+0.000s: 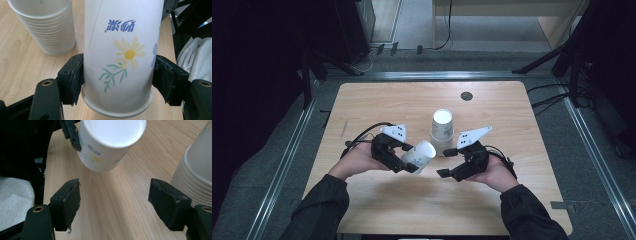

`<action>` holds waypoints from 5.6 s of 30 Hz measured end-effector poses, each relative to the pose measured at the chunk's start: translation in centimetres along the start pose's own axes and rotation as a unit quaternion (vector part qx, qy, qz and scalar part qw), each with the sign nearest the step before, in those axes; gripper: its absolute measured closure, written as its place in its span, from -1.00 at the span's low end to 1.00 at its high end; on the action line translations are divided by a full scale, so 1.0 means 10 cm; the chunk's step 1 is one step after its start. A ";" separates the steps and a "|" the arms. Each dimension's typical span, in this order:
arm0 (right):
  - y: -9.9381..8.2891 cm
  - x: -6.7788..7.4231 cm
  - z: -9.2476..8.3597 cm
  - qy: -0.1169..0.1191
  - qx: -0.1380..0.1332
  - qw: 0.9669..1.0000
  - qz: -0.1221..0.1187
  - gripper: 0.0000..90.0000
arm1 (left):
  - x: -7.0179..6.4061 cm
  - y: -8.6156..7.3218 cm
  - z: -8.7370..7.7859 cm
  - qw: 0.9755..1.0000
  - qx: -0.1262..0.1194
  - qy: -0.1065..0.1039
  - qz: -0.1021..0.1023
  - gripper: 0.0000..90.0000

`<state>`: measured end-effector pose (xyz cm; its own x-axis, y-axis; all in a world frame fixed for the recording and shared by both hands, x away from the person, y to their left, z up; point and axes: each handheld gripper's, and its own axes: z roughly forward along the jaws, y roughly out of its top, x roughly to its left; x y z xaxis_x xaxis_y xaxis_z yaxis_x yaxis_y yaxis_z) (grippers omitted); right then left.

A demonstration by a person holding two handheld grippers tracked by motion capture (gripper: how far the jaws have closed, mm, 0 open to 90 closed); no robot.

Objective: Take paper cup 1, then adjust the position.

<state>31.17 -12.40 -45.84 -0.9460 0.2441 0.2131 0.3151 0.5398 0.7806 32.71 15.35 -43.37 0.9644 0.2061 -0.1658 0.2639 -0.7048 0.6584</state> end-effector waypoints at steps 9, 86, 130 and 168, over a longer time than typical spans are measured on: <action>-0.04 -0.04 0.03 -0.007 -0.003 1.000 0.001 -0.42 | 0.00 0.15 -0.02 0.999 0.050 0.015 0.016 -0.33; 0.03 -0.02 0.03 0.033 -0.031 0.999 -0.026 -0.24 | -0.07 -0.01 0.23 0.999 0.029 -0.013 0.013 -0.78; 0.08 -0.03 0.03 0.087 -0.049 0.995 -0.005 -0.24 | -0.14 -0.13 0.31 0.995 -0.091 -0.041 -0.006 -0.49; 0.02 -0.09 -0.01 0.040 -0.023 0.999 -0.016 -0.42 | -0.04 0.02 -0.12 1.000 -0.001 0.004 -0.007 -0.47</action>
<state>32.06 -12.57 -45.83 -0.9593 0.1612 0.2320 0.2822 0.5086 0.8134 32.34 15.97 -42.25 0.9607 0.2211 -0.1681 0.2764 -0.7006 0.6578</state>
